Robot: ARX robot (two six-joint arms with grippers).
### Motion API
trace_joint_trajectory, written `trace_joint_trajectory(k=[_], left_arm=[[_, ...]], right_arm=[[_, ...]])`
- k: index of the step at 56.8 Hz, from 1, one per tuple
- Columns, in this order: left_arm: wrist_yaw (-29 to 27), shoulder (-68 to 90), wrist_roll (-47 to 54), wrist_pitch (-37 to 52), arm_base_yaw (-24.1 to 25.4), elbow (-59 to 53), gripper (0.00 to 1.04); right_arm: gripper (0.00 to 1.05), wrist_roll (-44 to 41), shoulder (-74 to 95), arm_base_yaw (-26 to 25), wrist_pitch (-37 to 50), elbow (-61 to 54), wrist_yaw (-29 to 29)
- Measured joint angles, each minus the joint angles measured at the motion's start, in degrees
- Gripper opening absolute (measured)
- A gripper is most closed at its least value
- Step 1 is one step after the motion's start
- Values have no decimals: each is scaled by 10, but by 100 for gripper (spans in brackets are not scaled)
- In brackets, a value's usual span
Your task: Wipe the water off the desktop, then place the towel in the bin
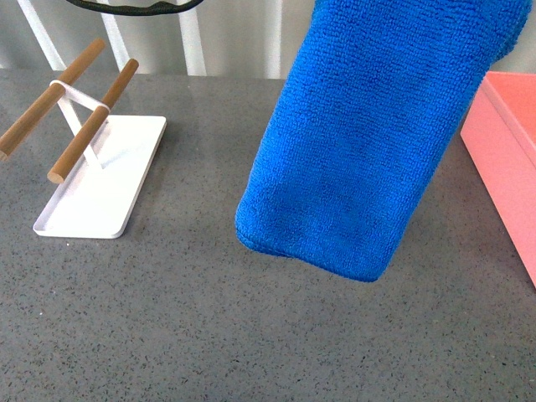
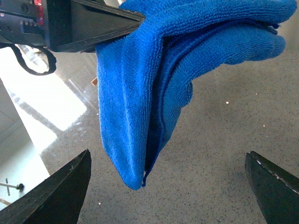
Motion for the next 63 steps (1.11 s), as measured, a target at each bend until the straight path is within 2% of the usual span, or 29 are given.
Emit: trace_joint_trajectory(k=[33,44,60,63], left_arm=[[0,0,0,0,0,0,5],[0,0,0,0,0,0,5],[0,0,0,0,0,0,5],[0,0,0,0,0,0,5]], right_arm=[[98,44,169,103,116,68,56],[98,66,183,126,162,71,34],[98,93,218,158,216,73,49],[90,103,227,161,224,76,45]])
